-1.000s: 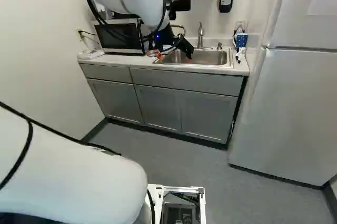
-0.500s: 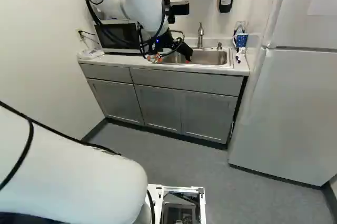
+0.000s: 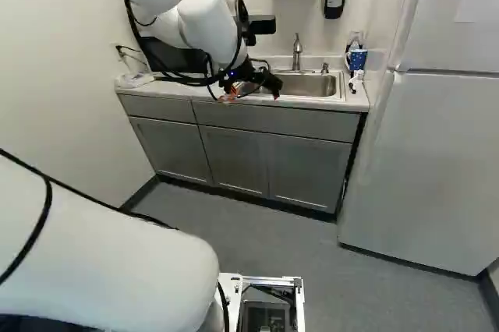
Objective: Rinse the cup and place it in the tray
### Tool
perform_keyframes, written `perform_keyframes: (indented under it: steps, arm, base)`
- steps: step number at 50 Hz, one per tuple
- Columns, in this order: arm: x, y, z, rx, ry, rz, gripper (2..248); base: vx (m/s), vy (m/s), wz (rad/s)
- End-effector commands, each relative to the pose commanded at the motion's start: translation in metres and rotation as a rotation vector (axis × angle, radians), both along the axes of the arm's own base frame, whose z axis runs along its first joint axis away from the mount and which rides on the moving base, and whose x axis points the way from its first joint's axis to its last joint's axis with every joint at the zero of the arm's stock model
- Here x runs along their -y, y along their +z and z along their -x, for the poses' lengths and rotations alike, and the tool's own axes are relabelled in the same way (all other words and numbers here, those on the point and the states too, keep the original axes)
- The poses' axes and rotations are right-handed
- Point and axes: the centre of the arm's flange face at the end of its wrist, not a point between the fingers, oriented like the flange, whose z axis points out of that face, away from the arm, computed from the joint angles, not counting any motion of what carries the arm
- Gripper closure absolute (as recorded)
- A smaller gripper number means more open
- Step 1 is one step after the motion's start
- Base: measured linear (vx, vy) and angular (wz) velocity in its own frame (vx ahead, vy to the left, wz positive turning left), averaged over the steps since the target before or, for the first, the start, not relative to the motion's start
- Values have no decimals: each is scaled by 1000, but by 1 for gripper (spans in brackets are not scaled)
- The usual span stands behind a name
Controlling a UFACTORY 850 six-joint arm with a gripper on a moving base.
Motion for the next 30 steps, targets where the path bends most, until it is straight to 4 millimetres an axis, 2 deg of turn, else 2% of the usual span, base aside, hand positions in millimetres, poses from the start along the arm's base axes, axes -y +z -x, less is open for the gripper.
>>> perform_keyframes:
  steps: [30]
  arm:
    - [-21, -62, 5, 104, 49, 25, 3]
  base:
    - [0, 0, 0]
